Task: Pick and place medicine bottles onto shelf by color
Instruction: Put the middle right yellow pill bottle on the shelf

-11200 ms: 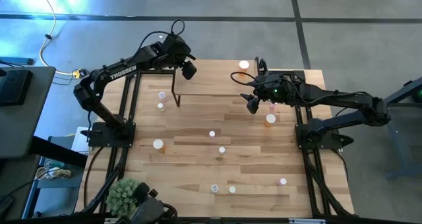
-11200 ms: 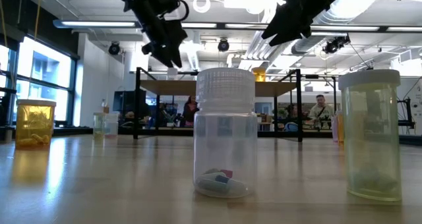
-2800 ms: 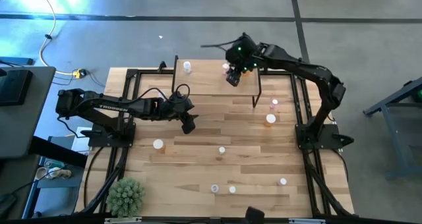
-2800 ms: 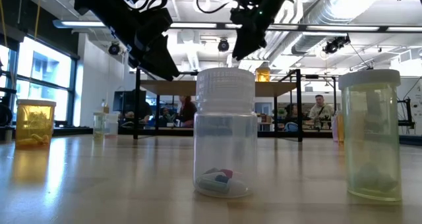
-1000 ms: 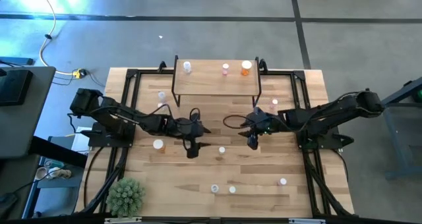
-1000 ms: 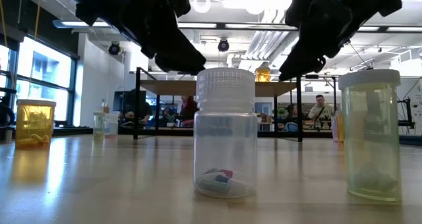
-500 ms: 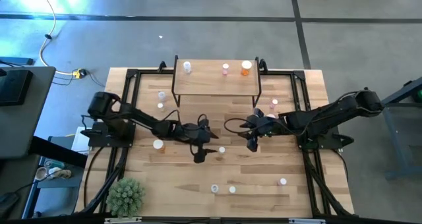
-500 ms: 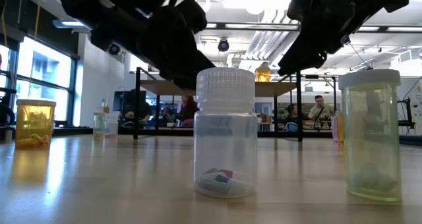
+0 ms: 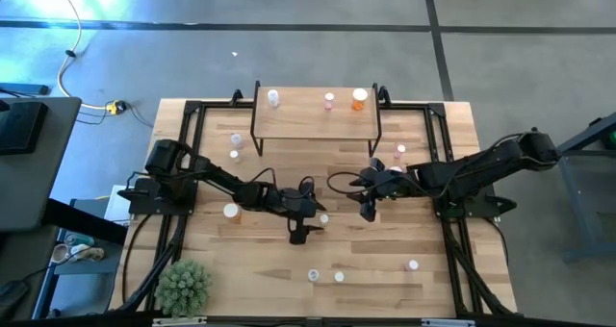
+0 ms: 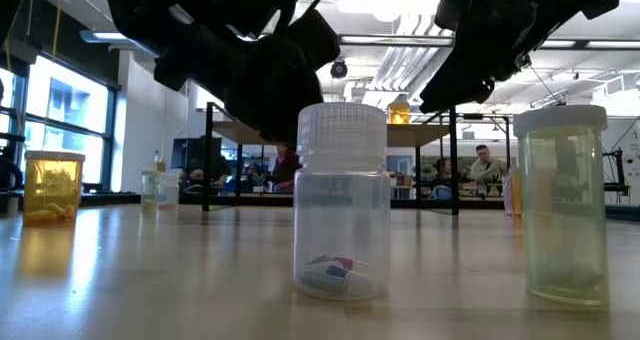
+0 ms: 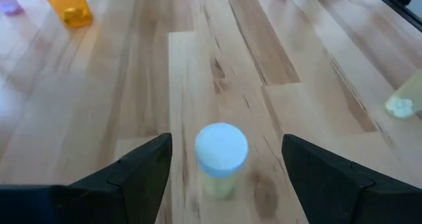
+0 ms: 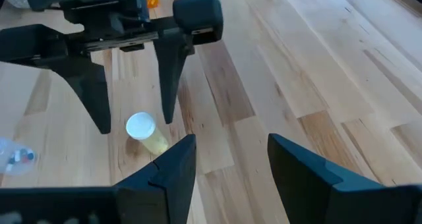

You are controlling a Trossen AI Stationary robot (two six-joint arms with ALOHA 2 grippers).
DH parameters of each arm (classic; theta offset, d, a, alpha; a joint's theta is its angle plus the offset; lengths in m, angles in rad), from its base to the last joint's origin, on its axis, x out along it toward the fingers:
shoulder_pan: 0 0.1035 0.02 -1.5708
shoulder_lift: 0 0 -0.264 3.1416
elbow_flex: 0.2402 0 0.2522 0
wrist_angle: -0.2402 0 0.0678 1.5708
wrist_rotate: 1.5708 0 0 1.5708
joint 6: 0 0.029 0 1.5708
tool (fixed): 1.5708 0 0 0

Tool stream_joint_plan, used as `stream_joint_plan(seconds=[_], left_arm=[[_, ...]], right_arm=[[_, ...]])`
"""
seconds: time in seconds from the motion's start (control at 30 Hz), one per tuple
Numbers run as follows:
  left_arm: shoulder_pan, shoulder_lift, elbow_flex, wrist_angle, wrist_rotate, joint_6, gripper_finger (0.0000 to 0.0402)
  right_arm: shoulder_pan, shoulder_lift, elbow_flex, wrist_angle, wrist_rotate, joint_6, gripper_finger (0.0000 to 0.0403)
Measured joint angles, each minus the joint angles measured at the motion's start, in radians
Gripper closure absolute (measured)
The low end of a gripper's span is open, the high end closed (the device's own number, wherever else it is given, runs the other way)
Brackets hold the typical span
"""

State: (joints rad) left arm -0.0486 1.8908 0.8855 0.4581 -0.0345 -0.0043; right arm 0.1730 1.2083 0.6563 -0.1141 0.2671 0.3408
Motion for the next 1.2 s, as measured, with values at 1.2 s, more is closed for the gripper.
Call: stream_joint_plan(seconds=[1.2], left_arm=[[0.001,0.064,0.035,0.026,-0.018,-0.018,0.0226]], right_arm=[[0.000,0.000,0.001,0.007,0.000,-0.005,0.0224]])
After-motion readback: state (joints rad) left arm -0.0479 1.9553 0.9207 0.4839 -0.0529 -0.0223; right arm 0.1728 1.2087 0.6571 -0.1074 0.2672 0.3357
